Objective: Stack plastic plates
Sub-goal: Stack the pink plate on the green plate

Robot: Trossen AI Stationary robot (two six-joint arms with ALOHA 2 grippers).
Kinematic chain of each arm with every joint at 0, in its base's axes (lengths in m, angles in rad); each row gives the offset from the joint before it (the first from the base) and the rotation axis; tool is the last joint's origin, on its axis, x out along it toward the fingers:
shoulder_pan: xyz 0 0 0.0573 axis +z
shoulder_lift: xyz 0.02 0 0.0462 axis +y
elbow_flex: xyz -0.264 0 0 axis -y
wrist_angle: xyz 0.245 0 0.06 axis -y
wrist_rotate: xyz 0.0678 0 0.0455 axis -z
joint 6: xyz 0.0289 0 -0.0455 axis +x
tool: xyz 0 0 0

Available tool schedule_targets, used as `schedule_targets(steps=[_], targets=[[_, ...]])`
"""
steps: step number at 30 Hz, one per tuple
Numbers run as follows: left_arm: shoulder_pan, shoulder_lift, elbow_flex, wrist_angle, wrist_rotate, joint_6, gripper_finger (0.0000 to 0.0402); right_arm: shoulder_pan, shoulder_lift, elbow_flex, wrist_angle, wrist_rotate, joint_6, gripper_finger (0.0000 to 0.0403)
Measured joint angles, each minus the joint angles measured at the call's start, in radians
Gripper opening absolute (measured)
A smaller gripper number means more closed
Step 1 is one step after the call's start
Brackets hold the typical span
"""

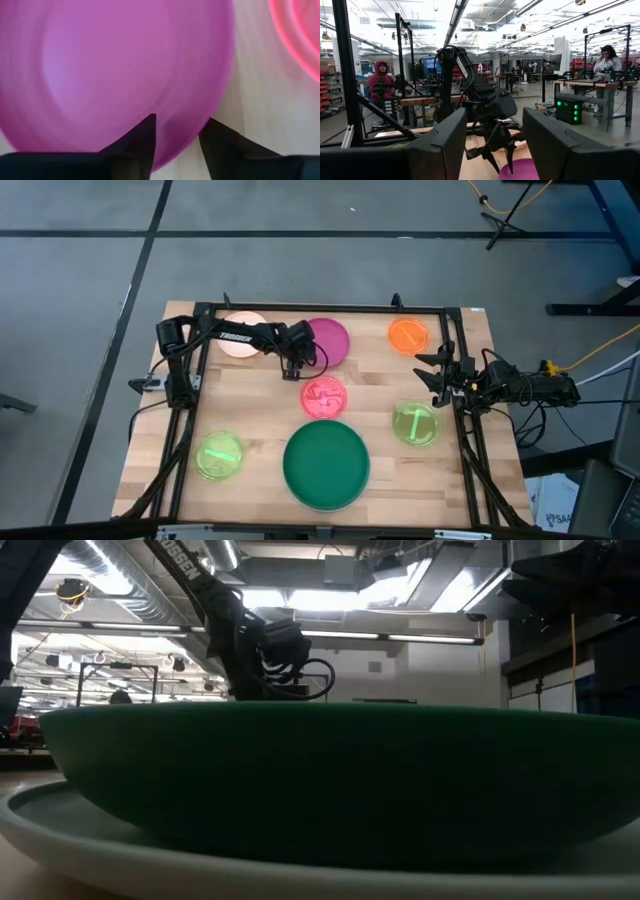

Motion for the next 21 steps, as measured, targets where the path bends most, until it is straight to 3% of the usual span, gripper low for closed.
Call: schedule_targets(steps=[12,17,21], targets=[[-0.007,-0.002,0.002,0.004,-0.002,0.001,0.0011,0.0,0.0,0.0,0.0,0.0,0.0,0.0188],[-0.038,-0.008,0.011,-0.022,-0.076,-0.002,0.0008,0.0,0.0,0.0,-0.001,0.0,0.0,0.0188],[-0.083,-0.061,0.02,-0.036,-0.076,-0.016,0.0007,0.0,0.0,0.0,-0.002,0.0,0.0,0.0188]])
